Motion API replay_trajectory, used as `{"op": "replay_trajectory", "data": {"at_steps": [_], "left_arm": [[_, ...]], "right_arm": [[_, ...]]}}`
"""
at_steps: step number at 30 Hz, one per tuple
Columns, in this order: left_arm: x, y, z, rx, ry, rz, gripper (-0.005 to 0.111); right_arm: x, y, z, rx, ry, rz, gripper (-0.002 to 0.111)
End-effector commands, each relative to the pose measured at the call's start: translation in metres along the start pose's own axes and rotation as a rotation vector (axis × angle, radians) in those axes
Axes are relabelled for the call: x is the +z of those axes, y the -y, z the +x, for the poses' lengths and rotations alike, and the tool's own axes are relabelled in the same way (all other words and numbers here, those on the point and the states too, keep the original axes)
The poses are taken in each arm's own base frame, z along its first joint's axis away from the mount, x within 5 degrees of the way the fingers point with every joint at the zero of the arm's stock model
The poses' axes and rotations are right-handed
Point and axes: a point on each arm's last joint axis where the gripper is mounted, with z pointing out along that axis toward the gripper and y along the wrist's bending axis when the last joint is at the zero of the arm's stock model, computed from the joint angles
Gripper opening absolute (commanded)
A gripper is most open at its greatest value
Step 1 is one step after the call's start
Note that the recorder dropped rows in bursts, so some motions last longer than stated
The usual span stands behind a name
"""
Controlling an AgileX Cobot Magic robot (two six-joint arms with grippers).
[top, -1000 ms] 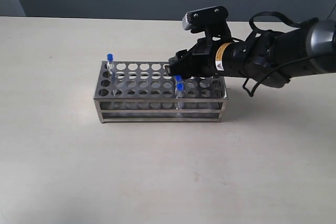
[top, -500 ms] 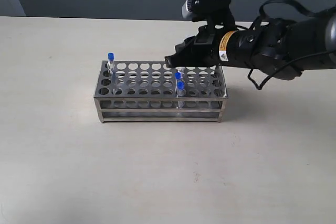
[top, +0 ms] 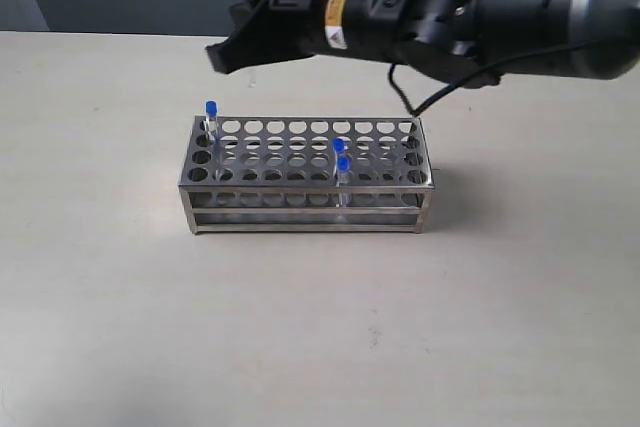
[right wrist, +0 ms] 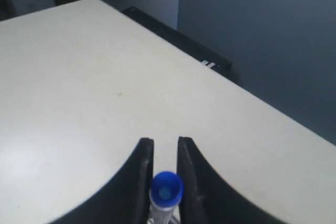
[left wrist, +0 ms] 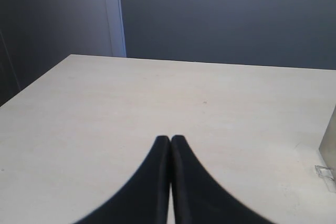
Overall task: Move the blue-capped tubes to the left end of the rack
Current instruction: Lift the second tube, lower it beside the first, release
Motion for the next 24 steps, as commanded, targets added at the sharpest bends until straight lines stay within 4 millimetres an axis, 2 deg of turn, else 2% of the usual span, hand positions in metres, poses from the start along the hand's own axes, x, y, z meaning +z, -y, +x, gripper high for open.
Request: {"op": "replay_trajectory", "data": {"at_steps": [1,5,16,24], "left_arm": [[0.000,0.001,0.001,-0.005,-0.002,0.009,0.000],[0.000,0.001,0.001,-0.005,-0.002,0.009,0.000],[0.000,0.000,0.001,-0.003,-0.002,0.009,0.000],[0.000,0.000,0.001,-0.003,-0.002,0.009,0.000]], "right_arm": [[0.018,-0.026,0.009,-0.033,-0.068,-0.028,-0.001],[0.024,-0.041,0.017,-0.043,-0.083,-0.065,-0.001],[0.042,-0.046,0.032,-0.043,-0.080,-0.109,-0.001],[0.048,-0.044,0.019,-0.086,-0.065,-0.087,-0.001]]}}
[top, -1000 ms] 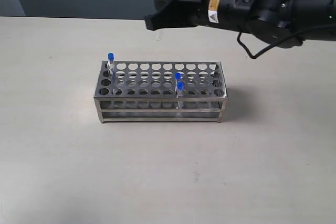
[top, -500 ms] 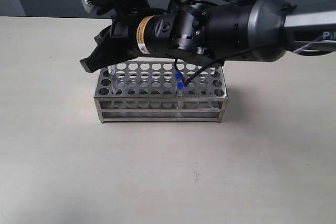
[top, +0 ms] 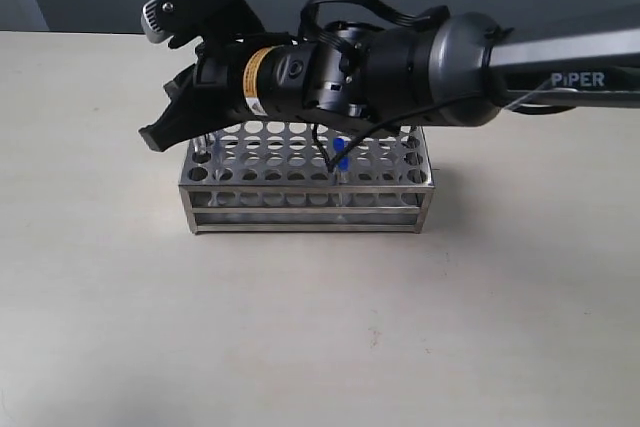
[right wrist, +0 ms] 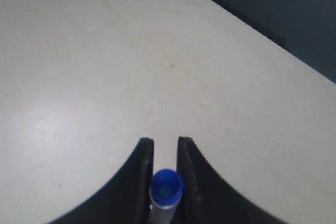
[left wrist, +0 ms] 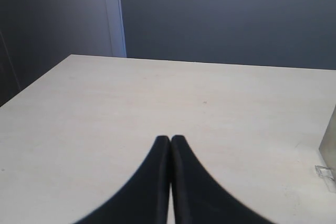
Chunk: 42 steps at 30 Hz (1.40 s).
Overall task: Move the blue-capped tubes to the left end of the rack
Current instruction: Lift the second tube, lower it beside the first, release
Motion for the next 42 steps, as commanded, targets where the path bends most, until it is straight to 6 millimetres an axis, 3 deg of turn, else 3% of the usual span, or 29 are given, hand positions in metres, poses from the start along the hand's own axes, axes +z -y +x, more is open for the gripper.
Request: {"op": "replay_trajectory", "data": {"at_steps": [1,7,23,28,36,42], "left_arm": [[0.000,0.000,0.001,-0.003,-0.002,0.009,0.000],[0.000,0.000,0.001,-0.003,-0.002,0.009,0.000],[0.000,0.000,0.001,-0.003,-0.002,0.009,0.000],[0.000,0.000,0.001,-0.003,-0.002,0.009,0.000],[0.000,0.000,0.001,-0.003,-0.002,0.009,0.000],[0.000,0.000,0.001,-0.003,-0.002,0.009,0.000]], "right_arm": [[0.000,0.005,-0.011,-0.037,0.002,0.031,-0.001],[0.002,0.008,-0.012,-0.046,-0.020,0.056,-0.001],[0.028,0.004,0.020,-0.034,-0.075,0.019,-0.001],[0.029,0.004,0.021,-0.034,-0.079,0.020,-0.001],[0.028,0.007,0.026,-0.035,-0.131,0.058,0.027],[0.021,0.008,0.016,-0.036,-0.111,0.064,0.029]]}}
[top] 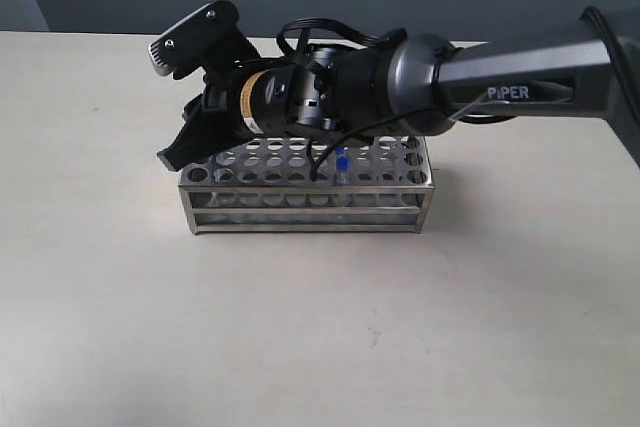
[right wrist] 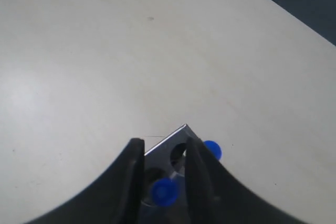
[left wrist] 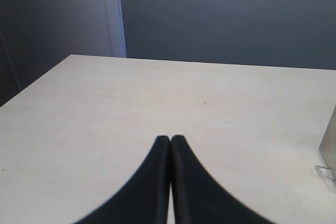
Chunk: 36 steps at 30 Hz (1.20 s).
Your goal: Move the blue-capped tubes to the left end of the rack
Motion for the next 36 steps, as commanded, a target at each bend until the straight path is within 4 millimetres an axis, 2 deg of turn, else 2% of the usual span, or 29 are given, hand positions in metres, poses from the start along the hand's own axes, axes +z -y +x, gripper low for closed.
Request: {"op": "replay_trajectory", "data": {"at_steps": [1,6,9,12,14,17,22,24,30,36], "left_arm": [[0.000,0.000,0.001,-0.003,-0.002,0.009,0.000],[0.000,0.000,0.001,-0.003,-0.002,0.009,0.000],[0.000,0.000,0.001,-0.003,-0.002,0.009,0.000],[0.000,0.000,0.001,-0.003,-0.002,0.009,0.000],[0.000,0.000,0.001,-0.003,-0.002,0.009,0.000],[0.000,0.000,0.001,-0.003,-0.002,0.009,0.000],[0.000,0.000,0.001,-0.003,-0.002,0.009,0.000],[0.000,0.000,0.001,-0.003,-0.002,0.009,0.000],[0.000,0.000,0.001,-0.003,-0.002,0.009,0.000],[0.000,0.000,0.001,-0.003,-0.002,0.009,0.000]], "right_arm": [[-0.013,0.004,-0.015,-0.004,0.036,0.014,0.030],[-0.044,0.014,-0.036,-0.015,0.026,0.100,0.047],[-0.071,0.030,-0.047,-0.029,-0.019,0.208,0.047],[-0.090,0.049,-0.049,0.003,-0.063,0.296,0.046],[-0.098,0.058,-0.044,0.059,-0.073,0.317,0.046],[-0.104,0.069,-0.021,0.151,-0.100,0.327,0.046],[-0.111,0.055,0.023,0.207,-0.129,0.237,0.046],[-0.118,0.050,0.034,0.231,-0.137,0.218,0.046],[-0.137,0.040,0.052,0.242,-0.135,0.177,0.046],[-0.131,0.031,0.060,0.243,-0.093,0.090,0.046]]}}
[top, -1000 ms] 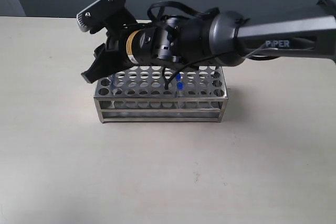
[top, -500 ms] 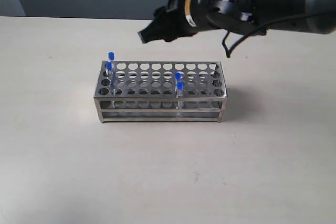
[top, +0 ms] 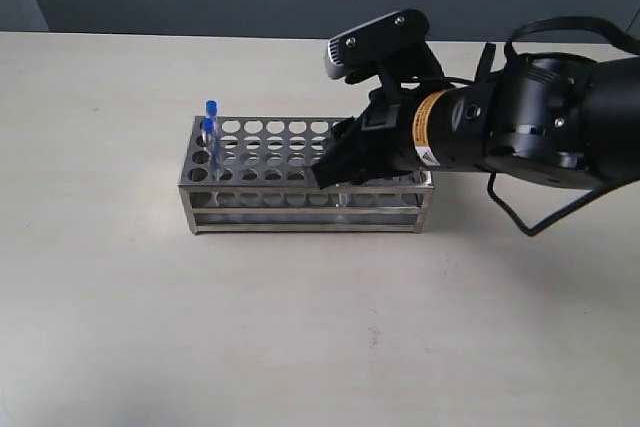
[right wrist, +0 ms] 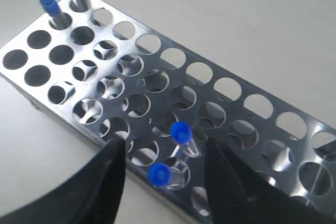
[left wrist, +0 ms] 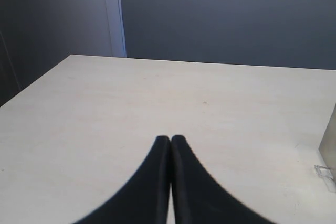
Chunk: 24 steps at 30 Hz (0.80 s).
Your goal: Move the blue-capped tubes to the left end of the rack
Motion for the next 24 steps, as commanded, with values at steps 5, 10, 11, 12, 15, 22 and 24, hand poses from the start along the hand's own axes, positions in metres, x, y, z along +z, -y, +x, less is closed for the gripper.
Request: {"op": "replay_trajectory", "data": {"at_steps": [5,10,11,12,15,22,24], "left_arm": [[0.000,0.000,0.001,0.000,-0.002,0.009,0.000],[0.000,0.000,0.001,0.000,-0.002,0.009,0.000],[0.000,0.000,0.001,0.000,-0.002,0.009,0.000],[0.000,0.000,0.001,-0.003,-0.002,0.009,0.000],[0.000,0.000,0.001,-0.003,-0.002,0.009,0.000],[0.000,0.000,0.001,-0.003,-0.002,0.009,0.000],[0.000,0.000,0.001,-0.003,-0.002,0.009,0.000]], "right_arm": [[0.020,0.006,0.015,0.016,-0.036,-0.024,0.046],[0.035,0.019,0.023,0.053,-0.041,-0.036,0.046],[0.036,0.019,0.024,0.058,-0.039,-0.042,0.046],[0.037,0.019,0.024,0.058,-0.041,-0.043,0.040],[0.037,0.018,0.023,0.058,-0.028,-0.055,0.013],[0.007,0.025,0.006,0.053,0.004,0.024,0.000],[-0.014,0.025,-0.008,0.032,0.072,0.034,0.000]]}}
